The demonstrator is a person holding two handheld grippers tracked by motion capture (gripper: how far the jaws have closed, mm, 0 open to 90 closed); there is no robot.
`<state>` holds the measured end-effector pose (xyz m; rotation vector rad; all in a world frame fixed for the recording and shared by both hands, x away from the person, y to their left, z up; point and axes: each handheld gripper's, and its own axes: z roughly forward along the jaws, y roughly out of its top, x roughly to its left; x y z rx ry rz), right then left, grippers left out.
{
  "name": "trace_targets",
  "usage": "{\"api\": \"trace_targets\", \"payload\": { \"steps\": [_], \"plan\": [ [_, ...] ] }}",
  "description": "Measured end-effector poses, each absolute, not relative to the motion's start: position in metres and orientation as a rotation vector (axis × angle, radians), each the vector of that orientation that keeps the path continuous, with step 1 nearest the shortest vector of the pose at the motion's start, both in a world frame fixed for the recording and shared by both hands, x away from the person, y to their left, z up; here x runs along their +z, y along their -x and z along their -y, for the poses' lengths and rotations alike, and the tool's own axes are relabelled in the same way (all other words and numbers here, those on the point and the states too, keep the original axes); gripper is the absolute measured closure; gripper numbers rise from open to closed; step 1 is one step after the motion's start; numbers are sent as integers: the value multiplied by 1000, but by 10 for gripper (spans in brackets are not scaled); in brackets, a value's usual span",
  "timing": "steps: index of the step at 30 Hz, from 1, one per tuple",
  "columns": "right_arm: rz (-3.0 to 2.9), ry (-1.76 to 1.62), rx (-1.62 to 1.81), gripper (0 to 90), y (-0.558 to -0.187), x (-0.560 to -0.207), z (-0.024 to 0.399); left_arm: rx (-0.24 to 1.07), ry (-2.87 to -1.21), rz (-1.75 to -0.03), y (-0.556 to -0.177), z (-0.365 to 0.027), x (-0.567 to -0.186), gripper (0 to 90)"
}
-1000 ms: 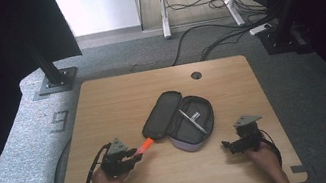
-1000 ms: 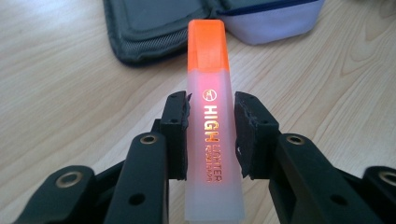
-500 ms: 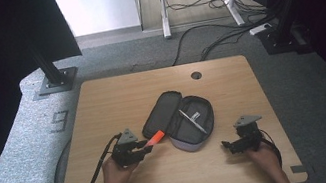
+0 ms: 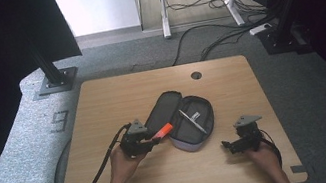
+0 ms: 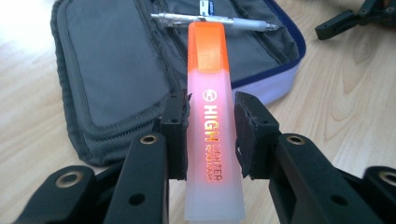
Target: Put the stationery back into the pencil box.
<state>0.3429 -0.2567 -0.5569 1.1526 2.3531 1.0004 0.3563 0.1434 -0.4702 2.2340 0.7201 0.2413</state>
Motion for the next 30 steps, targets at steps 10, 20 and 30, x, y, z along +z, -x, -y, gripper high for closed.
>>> {"api": "trace_targets", "payload": {
  "steps": [10,20,30],
  "plan": [
    [-2353,-1152,1000,4,-343,-557,257,239,-2248,-681,-369,-120,-464,666],
    [-2353,-1153,1001,5,-343,-557,257,220,-2250,-657,-382,-102,-462,666],
    [-2352,-1152,1001,5,-343,-557,257,215,-2268,-623,-393,-80,-459,666]
  ]
}}
